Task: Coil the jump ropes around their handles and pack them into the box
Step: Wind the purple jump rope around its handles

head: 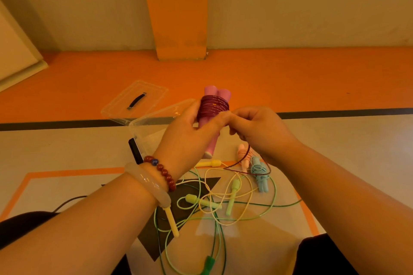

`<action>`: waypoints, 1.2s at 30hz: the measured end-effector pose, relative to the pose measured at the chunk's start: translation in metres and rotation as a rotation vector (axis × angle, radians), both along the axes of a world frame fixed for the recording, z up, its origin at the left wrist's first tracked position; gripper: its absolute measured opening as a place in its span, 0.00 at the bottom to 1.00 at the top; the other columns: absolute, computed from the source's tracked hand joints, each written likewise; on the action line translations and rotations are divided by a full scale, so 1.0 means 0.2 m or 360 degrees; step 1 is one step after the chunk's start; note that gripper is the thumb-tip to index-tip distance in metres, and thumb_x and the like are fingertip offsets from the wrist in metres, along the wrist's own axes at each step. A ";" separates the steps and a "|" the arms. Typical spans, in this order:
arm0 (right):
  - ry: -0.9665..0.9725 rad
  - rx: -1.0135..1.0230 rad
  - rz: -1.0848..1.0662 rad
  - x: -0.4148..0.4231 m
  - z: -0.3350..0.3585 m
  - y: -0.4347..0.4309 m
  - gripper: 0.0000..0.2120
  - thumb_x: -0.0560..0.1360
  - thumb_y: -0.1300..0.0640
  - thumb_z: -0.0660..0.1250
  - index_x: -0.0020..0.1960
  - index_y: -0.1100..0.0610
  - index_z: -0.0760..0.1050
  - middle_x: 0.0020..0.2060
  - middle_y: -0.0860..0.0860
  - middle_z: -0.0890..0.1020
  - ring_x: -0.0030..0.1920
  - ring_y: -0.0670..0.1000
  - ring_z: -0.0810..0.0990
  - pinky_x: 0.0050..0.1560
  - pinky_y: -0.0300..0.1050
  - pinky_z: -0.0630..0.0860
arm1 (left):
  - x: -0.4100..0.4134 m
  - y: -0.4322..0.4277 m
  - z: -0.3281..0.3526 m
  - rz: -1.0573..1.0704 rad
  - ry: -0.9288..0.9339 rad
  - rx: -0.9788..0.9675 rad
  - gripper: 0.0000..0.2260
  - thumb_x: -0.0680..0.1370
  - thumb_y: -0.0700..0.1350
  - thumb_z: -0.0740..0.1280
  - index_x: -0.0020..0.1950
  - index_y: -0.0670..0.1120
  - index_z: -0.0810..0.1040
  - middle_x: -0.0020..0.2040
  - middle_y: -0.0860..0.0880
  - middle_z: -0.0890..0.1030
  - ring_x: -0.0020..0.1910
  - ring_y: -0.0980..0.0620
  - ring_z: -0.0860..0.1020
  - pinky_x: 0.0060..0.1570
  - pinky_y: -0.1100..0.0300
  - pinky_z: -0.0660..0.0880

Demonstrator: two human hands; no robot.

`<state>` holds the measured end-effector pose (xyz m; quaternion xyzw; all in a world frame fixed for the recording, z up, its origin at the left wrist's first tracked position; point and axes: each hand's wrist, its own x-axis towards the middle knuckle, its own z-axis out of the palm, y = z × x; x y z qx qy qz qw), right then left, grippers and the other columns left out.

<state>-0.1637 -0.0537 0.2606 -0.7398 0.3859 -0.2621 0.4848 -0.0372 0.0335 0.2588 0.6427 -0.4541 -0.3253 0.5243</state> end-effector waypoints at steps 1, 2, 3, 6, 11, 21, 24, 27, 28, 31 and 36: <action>0.0042 -0.0035 0.0000 0.00 0.00 0.00 0.19 0.71 0.42 0.69 0.34 0.58 0.80 0.27 0.51 0.74 0.30 0.51 0.67 0.33 0.47 0.65 | 0.00 0.00 0.01 -0.0065 0.0002 0.0049 0.09 0.74 0.58 0.70 0.52 0.66 0.73 0.49 0.54 0.82 0.46 0.52 0.83 0.44 0.44 0.81; 0.0078 -0.0058 0.0009 0.00 0.00 0.00 0.19 0.72 0.43 0.69 0.36 0.60 0.80 0.28 0.51 0.75 0.30 0.50 0.67 0.33 0.45 0.65 | 0.00 0.01 0.01 -0.0106 0.0010 0.0084 0.12 0.76 0.53 0.70 0.55 0.64 0.72 0.49 0.53 0.82 0.45 0.52 0.83 0.43 0.44 0.81; 0.0099 -0.0068 0.0018 0.00 0.00 -0.01 0.19 0.72 0.44 0.69 0.37 0.61 0.81 0.28 0.50 0.76 0.30 0.49 0.68 0.33 0.45 0.66 | 0.00 0.01 0.00 -0.0132 0.0003 0.0107 0.14 0.76 0.50 0.69 0.58 0.62 0.70 0.49 0.52 0.81 0.45 0.51 0.83 0.42 0.44 0.81; 0.0051 0.0025 0.0044 -0.01 0.01 -0.01 0.18 0.70 0.43 0.70 0.34 0.57 0.79 0.24 0.46 0.74 0.29 0.47 0.67 0.32 0.44 0.66 | 0.01 0.00 0.01 -0.0187 -0.0019 0.0082 0.13 0.79 0.46 0.66 0.58 0.62 0.68 0.48 0.49 0.80 0.42 0.50 0.81 0.41 0.47 0.80; -0.0092 0.0193 0.0183 -0.02 0.01 -0.04 0.12 0.74 0.51 0.69 0.34 0.56 0.79 0.28 0.52 0.76 0.29 0.45 0.71 0.32 0.37 0.68 | 0.01 0.00 0.01 -0.0190 0.0586 0.0037 0.16 0.80 0.37 0.61 0.60 0.57 0.72 0.42 0.50 0.76 0.36 0.56 0.73 0.33 0.59 0.72; -0.0265 0.0385 0.0211 -0.01 0.01 -0.05 0.13 0.65 0.45 0.69 0.36 0.56 0.76 0.28 0.48 0.76 0.28 0.45 0.70 0.31 0.37 0.68 | -0.02 -0.01 0.02 -0.0059 0.0709 -0.0215 0.13 0.79 0.35 0.62 0.59 0.52 0.74 0.42 0.50 0.76 0.34 0.56 0.73 0.28 0.63 0.73; -0.0252 0.0406 0.0200 0.00 -0.01 -0.05 0.16 0.63 0.42 0.69 0.37 0.55 0.79 0.28 0.47 0.77 0.29 0.46 0.70 0.32 0.38 0.68 | -0.02 -0.02 0.01 -0.0016 0.0562 -0.0258 0.16 0.79 0.36 0.64 0.63 0.52 0.73 0.41 0.53 0.77 0.34 0.56 0.73 0.31 0.61 0.73; -0.0253 0.0426 0.0205 0.01 -0.02 -0.04 0.18 0.61 0.38 0.69 0.35 0.53 0.80 0.28 0.48 0.76 0.31 0.46 0.70 0.35 0.40 0.68 | -0.03 0.00 0.01 -0.0062 0.0669 -0.0217 0.18 0.78 0.36 0.65 0.65 0.51 0.72 0.44 0.50 0.77 0.36 0.55 0.73 0.30 0.61 0.73; -0.0254 0.0421 0.0200 0.01 -0.03 -0.04 0.19 0.60 0.37 0.69 0.34 0.53 0.80 0.28 0.48 0.76 0.31 0.47 0.70 0.35 0.41 0.68 | -0.03 0.00 0.01 -0.0091 0.0701 -0.0216 0.17 0.77 0.38 0.67 0.64 0.51 0.73 0.45 0.49 0.76 0.36 0.55 0.73 0.30 0.61 0.73; -0.0268 0.0376 0.0193 0.01 -0.04 -0.02 0.21 0.59 0.35 0.68 0.34 0.53 0.79 0.30 0.50 0.74 0.32 0.46 0.69 0.36 0.41 0.67 | -0.04 0.00 0.02 -0.0144 0.0835 -0.0189 0.16 0.74 0.40 0.70 0.60 0.51 0.74 0.44 0.47 0.76 0.35 0.55 0.73 0.29 0.62 0.72; -0.0287 0.0353 0.0260 0.00 -0.03 -0.01 0.18 0.63 0.36 0.67 0.34 0.52 0.79 0.31 0.51 0.72 0.33 0.46 0.67 0.37 0.41 0.65 | -0.02 0.01 0.03 -0.0203 0.0832 -0.0102 0.12 0.78 0.38 0.64 0.59 0.48 0.75 0.45 0.47 0.78 0.36 0.56 0.77 0.36 0.61 0.75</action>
